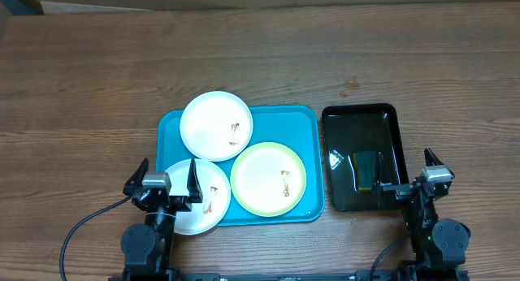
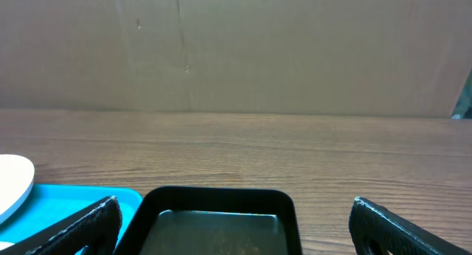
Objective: Clean dirty plates on tray and stack at the side
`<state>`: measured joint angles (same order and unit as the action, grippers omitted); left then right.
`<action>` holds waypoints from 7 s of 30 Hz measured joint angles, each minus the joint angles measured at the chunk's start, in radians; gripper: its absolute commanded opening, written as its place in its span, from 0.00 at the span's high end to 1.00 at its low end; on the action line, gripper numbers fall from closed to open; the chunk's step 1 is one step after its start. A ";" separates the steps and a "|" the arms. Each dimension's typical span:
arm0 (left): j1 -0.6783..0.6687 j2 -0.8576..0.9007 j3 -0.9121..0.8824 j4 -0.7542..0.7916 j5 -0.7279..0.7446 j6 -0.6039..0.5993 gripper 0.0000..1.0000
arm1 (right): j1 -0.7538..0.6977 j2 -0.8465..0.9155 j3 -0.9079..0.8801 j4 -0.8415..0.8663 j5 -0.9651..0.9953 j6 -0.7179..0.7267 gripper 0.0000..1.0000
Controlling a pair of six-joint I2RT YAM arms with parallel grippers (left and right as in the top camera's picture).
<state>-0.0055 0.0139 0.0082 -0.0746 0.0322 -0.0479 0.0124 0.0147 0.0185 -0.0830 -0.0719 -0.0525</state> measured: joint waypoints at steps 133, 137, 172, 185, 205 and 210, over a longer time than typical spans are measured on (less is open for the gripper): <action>-0.406 1.664 0.893 -0.567 0.109 -0.324 0.96 | 0.000 0.503 0.770 -0.814 -0.014 0.309 0.00; -0.406 1.664 0.893 -0.566 0.109 -0.328 0.96 | 0.000 0.804 0.972 -1.062 -0.010 0.311 0.00; -0.406 1.664 0.882 -0.557 0.106 -0.343 0.86 | 0.152 1.646 0.909 -0.890 0.042 0.352 0.28; -0.406 1.664 0.882 -0.557 0.105 -0.343 0.83 | 0.152 1.646 0.879 -0.964 -0.006 0.298 0.32; -0.406 1.664 0.882 -0.556 0.105 -0.342 0.82 | 0.152 1.646 0.895 -0.744 0.013 0.255 0.83; -0.406 1.664 0.882 -0.556 0.105 -0.343 0.72 | 0.152 1.646 0.891 -0.724 0.013 0.260 0.25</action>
<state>-0.4110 1.6779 0.8898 -0.6308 0.1371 -0.3908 0.1642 1.6604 0.9092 -0.8070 -0.0593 0.2077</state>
